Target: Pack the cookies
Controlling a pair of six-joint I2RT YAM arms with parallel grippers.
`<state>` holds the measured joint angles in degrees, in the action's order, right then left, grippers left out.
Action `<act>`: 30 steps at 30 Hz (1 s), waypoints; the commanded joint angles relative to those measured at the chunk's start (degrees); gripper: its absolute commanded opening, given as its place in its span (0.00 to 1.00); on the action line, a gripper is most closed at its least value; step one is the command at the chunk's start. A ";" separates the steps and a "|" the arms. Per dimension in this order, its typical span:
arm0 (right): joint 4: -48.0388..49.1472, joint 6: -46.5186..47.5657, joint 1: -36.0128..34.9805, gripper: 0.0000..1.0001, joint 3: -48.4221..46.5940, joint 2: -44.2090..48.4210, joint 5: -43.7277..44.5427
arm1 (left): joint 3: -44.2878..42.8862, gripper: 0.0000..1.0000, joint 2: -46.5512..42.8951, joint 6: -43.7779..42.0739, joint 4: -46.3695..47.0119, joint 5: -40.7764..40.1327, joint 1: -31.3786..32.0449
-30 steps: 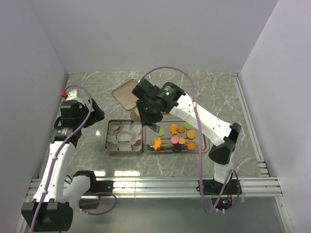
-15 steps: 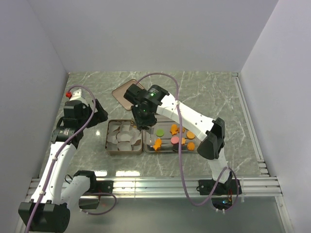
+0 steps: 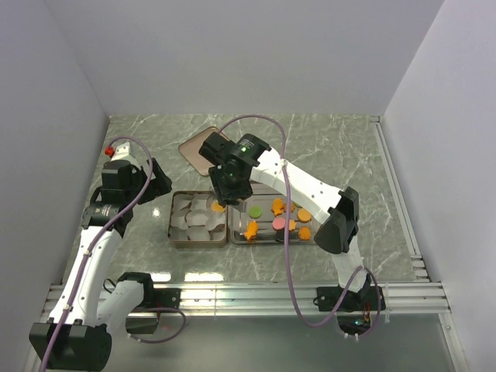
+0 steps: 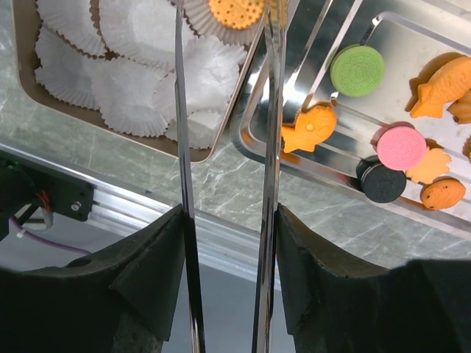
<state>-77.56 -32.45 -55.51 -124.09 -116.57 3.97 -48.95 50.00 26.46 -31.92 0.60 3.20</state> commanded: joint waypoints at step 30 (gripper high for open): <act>6.81 -2.53 4.79 0.57 32.52 19.47 2.36 | -0.01 0.99 0.01 0.44 1.51 -0.34 0.31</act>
<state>-72.77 -34.89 -50.28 -88.49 -95.55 5.93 -48.95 50.15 26.65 -31.92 0.58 3.20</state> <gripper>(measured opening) 0.570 0.995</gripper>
